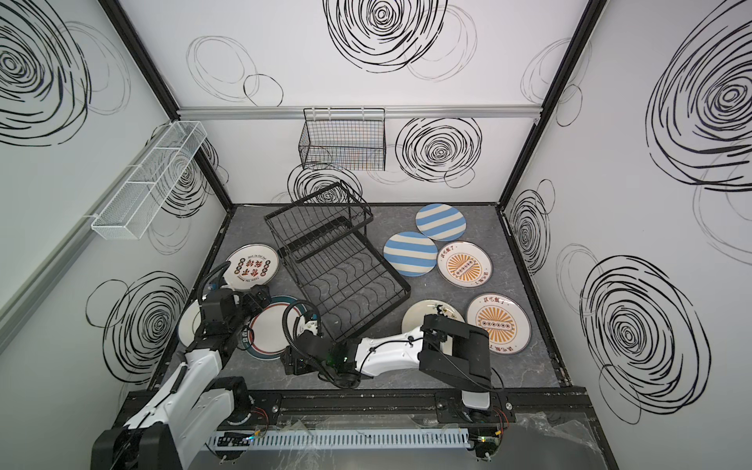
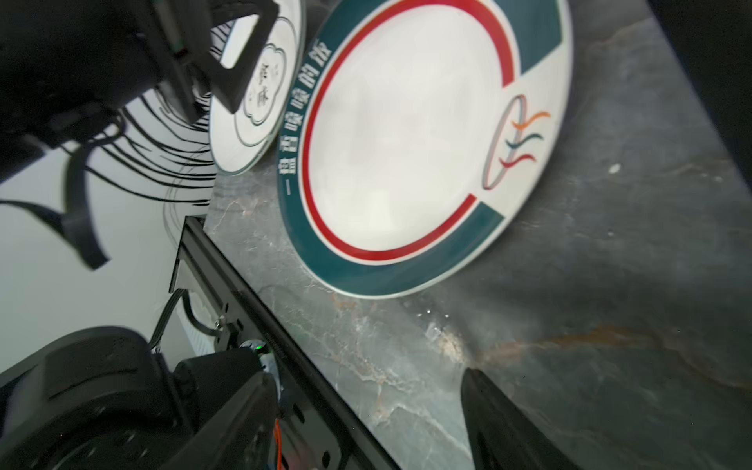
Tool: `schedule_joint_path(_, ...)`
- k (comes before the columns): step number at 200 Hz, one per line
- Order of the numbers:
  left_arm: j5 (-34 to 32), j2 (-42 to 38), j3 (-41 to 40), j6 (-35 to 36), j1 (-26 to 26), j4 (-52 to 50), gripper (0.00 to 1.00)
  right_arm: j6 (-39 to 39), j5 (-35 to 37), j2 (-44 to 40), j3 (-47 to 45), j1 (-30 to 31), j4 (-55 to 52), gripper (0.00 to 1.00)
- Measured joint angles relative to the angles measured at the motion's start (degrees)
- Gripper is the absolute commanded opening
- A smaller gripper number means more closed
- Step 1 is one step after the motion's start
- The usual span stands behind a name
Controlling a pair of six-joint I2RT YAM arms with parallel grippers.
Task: Load plates into a dish rack
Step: Rotate the dish rack at the center of the table.
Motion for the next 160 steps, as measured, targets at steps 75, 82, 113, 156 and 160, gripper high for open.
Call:
schedule_joint_path(75,4.72,-4.79,4.68,0.15,-7.34,-2.80,0.96,-16.20,4.31,-40.98,-12.57,-22.73,-10.10,0.80)
schedule_joint_path(82,4.81,-5.16,5.14,0.20,-7.87,-2.71,0.96,-18.16,4.31,-44.57,-13.99,-28.11,-10.75,0.80)
schedule_joint_path(113,6.12,-4.72,5.40,-0.02,-9.31,-1.18,0.96,-25.46,1.05,-49.62,-16.50,-49.33,-12.31,0.84)
schedule_joint_path(156,7.26,0.28,4.00,0.79,-15.13,7.06,0.96,-33.42,-12.41,-35.45,-15.45,-63.21,-12.96,0.89)
schedule_joint_path(160,7.26,0.98,4.02,0.96,-15.65,7.76,0.96,-33.83,-13.53,-34.01,-15.30,-63.76,-13.03,0.89)
